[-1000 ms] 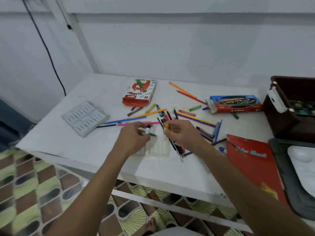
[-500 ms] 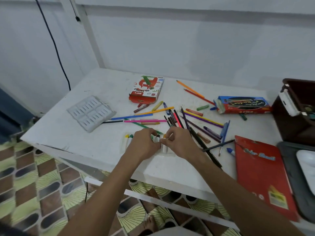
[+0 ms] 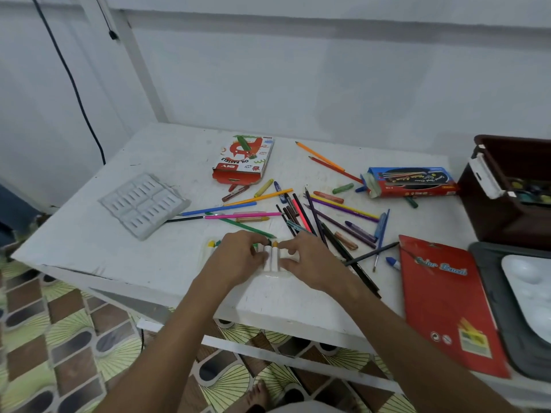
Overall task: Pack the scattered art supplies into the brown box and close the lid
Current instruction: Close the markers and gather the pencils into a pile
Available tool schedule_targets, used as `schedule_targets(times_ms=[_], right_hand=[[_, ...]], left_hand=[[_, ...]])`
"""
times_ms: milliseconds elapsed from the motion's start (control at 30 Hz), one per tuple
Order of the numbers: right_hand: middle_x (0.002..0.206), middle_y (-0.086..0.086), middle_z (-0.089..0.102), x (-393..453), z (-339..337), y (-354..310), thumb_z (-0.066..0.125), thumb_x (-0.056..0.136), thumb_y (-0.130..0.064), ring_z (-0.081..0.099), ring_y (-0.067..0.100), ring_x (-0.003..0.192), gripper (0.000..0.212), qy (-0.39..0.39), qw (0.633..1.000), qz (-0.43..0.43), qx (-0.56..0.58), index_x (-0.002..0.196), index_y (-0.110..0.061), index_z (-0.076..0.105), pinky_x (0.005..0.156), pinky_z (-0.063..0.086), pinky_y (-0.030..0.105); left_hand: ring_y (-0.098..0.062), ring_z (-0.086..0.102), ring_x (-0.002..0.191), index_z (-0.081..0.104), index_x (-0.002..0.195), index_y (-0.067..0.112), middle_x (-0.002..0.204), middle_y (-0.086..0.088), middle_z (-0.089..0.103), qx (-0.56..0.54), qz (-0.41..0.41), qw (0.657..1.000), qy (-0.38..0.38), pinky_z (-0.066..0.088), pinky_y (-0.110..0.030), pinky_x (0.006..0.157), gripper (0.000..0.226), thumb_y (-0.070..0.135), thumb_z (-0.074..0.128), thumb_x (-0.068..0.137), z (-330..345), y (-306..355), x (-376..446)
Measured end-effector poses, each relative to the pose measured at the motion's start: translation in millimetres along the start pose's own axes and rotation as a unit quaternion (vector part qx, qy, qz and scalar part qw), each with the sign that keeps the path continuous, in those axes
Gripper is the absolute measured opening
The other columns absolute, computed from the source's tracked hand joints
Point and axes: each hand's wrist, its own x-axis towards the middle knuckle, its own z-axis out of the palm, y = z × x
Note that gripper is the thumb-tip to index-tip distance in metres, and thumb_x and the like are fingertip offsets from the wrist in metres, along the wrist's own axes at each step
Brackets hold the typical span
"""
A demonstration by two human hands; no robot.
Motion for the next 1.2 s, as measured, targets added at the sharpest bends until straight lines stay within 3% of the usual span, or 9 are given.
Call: schedule_targets(times_ms=[200,400,500,667,833,1000,1100,1200], right_hand=[[0.117,0.006,0.046,-1.0,10.7,0.8,0.062,0.090,-0.028,0.048,0.019,0.112,0.046,0.003,1.000,0.000,-0.022,0.133,-0.018,0.053,0.091,0.037,0.023],[0.120,0.007,0.048,-1.1,9.4,-2.9,0.060,0.090,-0.029,0.048,0.021,0.112,0.045,0.001,0.999,-0.001,-0.045,0.133,-0.019,0.053,0.092,0.041,0.029],[0.123,0.006,0.048,-2.7,10.1,-4.4,0.058,0.091,-0.029,0.043,0.020,0.118,0.045,0.001,0.999,0.004,-0.048,0.134,-0.019,0.052,0.097,0.042,0.034],[0.126,0.002,0.048,-3.3,11.5,-6.1,0.056,0.092,-0.029,0.040,0.018,0.120,0.042,0.001,0.998,0.017,-0.060,0.133,-0.022,0.051,0.099,0.042,0.037],[0.128,0.004,0.048,-4.9,16.5,-6.6,0.057,0.093,-0.027,0.039,0.022,0.121,0.043,0.012,0.997,0.024,-0.079,0.135,-0.022,0.050,0.101,0.040,0.040],[0.128,0.003,0.047,-6.5,19.9,-8.8,0.054,0.094,-0.029,0.037,0.021,0.119,0.042,0.024,0.994,0.036,-0.099,0.135,-0.022,0.049,0.101,0.037,0.037],[0.127,0.002,0.049,-7.7,19.5,-11.5,0.055,0.093,-0.029,0.039,0.020,0.117,0.042,0.036,0.994,0.040,-0.100,0.134,-0.020,0.051,0.100,0.036,0.033],[0.124,0.003,0.052,-9.3,20.7,-11.7,0.058,0.092,-0.029,0.040,0.021,0.114,0.040,0.052,0.993,0.036,-0.104,0.130,-0.020,0.055,0.098,0.037,0.033]], left_hand=[[-0.006,0.049,0.067,0.069,0.112,0.027,0.074,0.010,0.054,0.052,0.043,0.997,-0.027,0.035,-0.020,0.057,0.023,0.028,0.059,0.091,-2.7,-2.0,3.6],[-0.017,0.062,0.090,0.069,0.113,0.024,0.102,-0.002,0.069,0.122,0.057,0.990,-0.048,0.051,-0.030,0.077,0.026,0.030,0.055,0.092,-4.1,2.3,6.3],[-0.016,0.062,0.086,0.070,0.107,0.022,0.097,-0.002,0.069,0.135,0.072,0.986,-0.058,0.050,-0.028,0.072,0.025,0.034,0.055,0.091,-5.8,1.1,7.7],[-0.015,0.061,0.089,0.068,0.112,0.025,0.100,0.001,0.069,0.128,0.098,0.985,-0.067,0.045,-0.025,0.070,0.027,0.036,0.059,0.090,-8.4,-1.6,10.4],[-0.013,0.055,0.067,0.067,0.091,0.021,0.071,0.007,0.057,0.139,0.131,0.979,-0.069,0.042,-0.026,0.058,0.019,0.039,0.064,0.085,-6.6,-6.9,14.6],[-0.013,0.054,0.068,0.065,0.090,0.022,0.078,0.005,0.056,0.137,0.162,0.975,-0.067,0.049,-0.031,0.061,0.021,0.042,0.066,0.082,-7.4,-10.3,19.6],[-0.015,0.055,0.079,0.064,0.096,0.023,0.089,0.005,0.057,0.114,0.171,0.977,-0.056,0.052,-0.037,0.071,0.023,0.041,0.066,0.082,-4.7,-13.6,15.4],[-0.016,0.051,0.090,0.061,0.106,0.023,0.096,0.005,0.052,0.093,0.164,0.981,-0.050,0.049,-0.034,0.078,0.032,0.042,0.066,0.081,-1.4,-16.9,13.1]])
